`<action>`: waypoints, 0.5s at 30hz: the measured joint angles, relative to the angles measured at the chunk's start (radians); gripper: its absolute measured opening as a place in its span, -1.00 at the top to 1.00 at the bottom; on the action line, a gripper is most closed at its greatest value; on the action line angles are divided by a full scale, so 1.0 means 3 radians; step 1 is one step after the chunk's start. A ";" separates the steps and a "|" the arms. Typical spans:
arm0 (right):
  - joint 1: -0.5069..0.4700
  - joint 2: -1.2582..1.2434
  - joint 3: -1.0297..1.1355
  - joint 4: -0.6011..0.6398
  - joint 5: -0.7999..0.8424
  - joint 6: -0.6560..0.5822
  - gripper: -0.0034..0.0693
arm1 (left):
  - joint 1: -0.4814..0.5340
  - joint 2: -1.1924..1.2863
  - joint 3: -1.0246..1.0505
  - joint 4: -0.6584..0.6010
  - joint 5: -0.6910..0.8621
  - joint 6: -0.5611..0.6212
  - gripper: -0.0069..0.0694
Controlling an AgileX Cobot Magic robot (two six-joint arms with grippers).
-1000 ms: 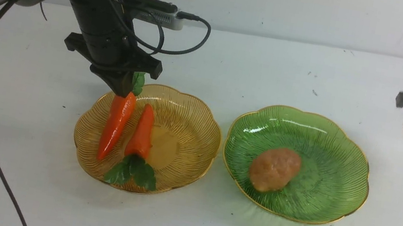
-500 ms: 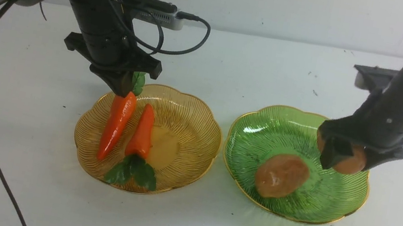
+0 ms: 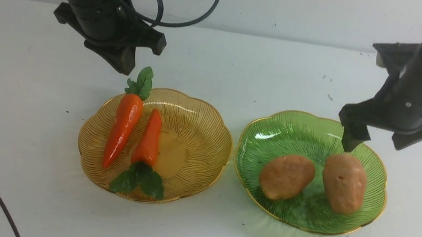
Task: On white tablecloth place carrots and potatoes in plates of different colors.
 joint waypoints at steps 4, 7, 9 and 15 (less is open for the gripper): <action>0.0000 -0.0003 0.0023 0.0045 -0.0063 -0.0057 0.95 | 0.0000 0.0000 0.0000 0.0000 0.0000 -0.0010 0.79; 0.0000 -0.0003 0.0023 0.0048 -0.0032 -0.0065 0.95 | 0.0000 0.0000 0.0000 0.0000 0.0000 -0.0018 0.79; 0.0000 -0.0003 0.0023 0.0048 -0.0024 -0.0068 0.95 | 0.0000 0.0000 0.0000 0.0000 0.0000 -0.0018 0.79; 0.0000 -0.0003 0.0023 0.0048 0.0042 -0.0069 0.95 | 0.0000 0.0000 0.0000 0.0000 0.0000 -0.0021 0.79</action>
